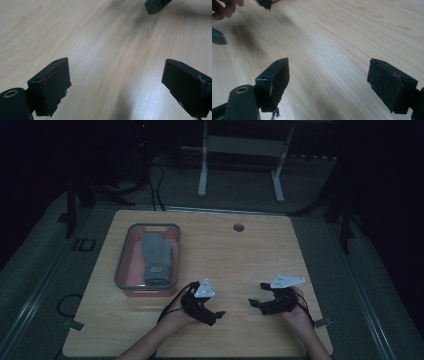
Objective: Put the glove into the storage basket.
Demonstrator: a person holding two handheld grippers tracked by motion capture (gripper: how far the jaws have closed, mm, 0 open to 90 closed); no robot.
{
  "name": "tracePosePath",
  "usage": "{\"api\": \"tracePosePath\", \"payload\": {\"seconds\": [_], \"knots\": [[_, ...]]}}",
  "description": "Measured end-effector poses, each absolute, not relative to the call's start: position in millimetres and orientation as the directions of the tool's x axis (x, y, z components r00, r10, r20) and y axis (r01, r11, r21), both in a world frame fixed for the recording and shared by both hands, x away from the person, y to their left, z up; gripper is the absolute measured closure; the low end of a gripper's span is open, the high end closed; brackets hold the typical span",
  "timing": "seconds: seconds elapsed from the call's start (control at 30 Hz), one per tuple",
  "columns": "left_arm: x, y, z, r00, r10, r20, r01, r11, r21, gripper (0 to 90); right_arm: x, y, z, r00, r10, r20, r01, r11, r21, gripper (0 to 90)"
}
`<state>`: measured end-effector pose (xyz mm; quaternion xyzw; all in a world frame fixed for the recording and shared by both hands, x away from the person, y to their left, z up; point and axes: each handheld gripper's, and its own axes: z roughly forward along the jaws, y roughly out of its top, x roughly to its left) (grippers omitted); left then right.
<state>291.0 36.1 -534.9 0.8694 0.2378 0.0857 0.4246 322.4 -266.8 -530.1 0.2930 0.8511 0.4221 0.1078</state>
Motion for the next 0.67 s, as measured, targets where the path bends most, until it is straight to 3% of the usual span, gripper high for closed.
{"api": "tracePosePath", "payload": {"seconds": [0.67], "knots": [[276, 33, -554, 0.879, 0.472, -0.059, 0.339, -0.534, 0.775, 8.7, 287, -326, -556, -0.714, 0.698, 0.056, 0.467, 0.415, 0.781, 15.5]]}}
